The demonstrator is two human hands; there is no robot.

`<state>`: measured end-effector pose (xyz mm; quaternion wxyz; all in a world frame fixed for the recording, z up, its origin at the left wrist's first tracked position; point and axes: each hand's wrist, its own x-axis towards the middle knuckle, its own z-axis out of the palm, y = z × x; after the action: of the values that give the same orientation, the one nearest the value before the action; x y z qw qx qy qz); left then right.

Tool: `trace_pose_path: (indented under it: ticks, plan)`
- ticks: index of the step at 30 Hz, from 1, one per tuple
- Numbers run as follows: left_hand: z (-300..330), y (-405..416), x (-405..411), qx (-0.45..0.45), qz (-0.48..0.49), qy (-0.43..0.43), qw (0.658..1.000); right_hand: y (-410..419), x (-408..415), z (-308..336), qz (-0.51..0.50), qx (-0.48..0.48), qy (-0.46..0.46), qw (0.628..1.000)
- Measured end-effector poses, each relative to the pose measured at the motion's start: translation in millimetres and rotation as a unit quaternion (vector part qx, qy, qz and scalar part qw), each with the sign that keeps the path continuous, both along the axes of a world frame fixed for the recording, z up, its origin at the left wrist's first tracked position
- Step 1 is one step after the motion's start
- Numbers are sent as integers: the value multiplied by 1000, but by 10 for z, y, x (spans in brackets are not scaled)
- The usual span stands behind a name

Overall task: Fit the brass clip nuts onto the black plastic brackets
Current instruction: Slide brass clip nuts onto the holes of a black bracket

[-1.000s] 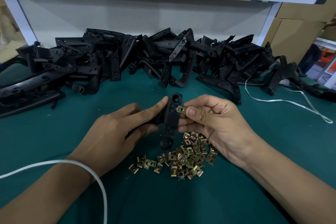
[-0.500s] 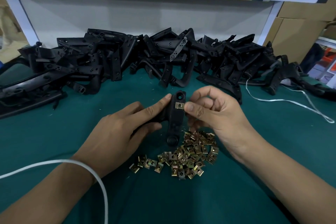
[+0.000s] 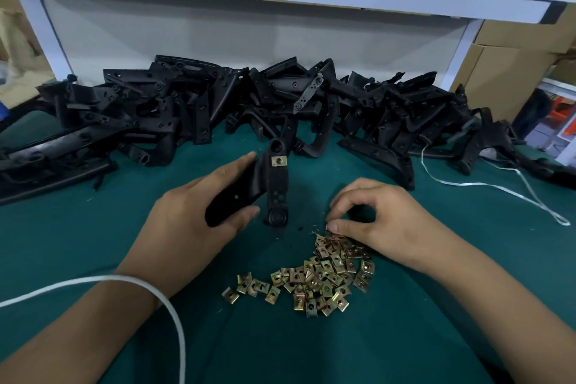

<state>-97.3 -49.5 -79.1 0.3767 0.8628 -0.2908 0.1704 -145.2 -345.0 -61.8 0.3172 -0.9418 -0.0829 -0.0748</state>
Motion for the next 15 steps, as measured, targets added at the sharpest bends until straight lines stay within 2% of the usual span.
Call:
trace_pose_path:
  ticks: [4,11,15]
  plan:
    - [-10,5,24,6,3,11,1000,3,8,-6,-25,9,15,1000]
    - [-40,12,51,6,-1,17,1000,-20,32,-59,-31,114,31,993]
    - [-58,14,60,3,-2,16,1000,-73,33,-59,-44,97,11,994]
